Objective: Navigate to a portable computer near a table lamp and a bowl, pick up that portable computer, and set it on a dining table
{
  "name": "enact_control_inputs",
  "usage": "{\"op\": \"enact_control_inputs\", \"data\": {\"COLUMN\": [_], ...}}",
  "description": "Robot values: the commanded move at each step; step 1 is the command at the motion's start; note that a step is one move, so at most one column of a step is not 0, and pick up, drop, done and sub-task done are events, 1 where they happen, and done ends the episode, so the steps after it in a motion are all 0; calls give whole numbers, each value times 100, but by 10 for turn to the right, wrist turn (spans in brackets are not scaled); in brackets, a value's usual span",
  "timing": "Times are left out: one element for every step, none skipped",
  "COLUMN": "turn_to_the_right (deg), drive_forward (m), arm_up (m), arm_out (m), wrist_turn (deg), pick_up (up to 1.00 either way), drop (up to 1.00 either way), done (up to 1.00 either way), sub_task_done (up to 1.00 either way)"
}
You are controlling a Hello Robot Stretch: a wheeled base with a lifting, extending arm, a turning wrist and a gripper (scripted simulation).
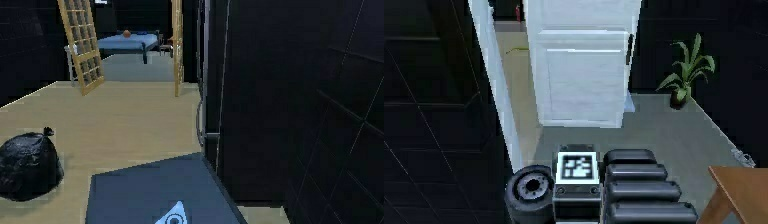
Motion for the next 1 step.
{"op": "enact_control_inputs", "data": {"turn_to_the_right": [450], "drive_forward": [0], "arm_up": [0], "arm_out": [0], "wrist_turn": [0], "pick_up": [0], "drop": [0], "done": [0], "sub_task_done": [0]}}
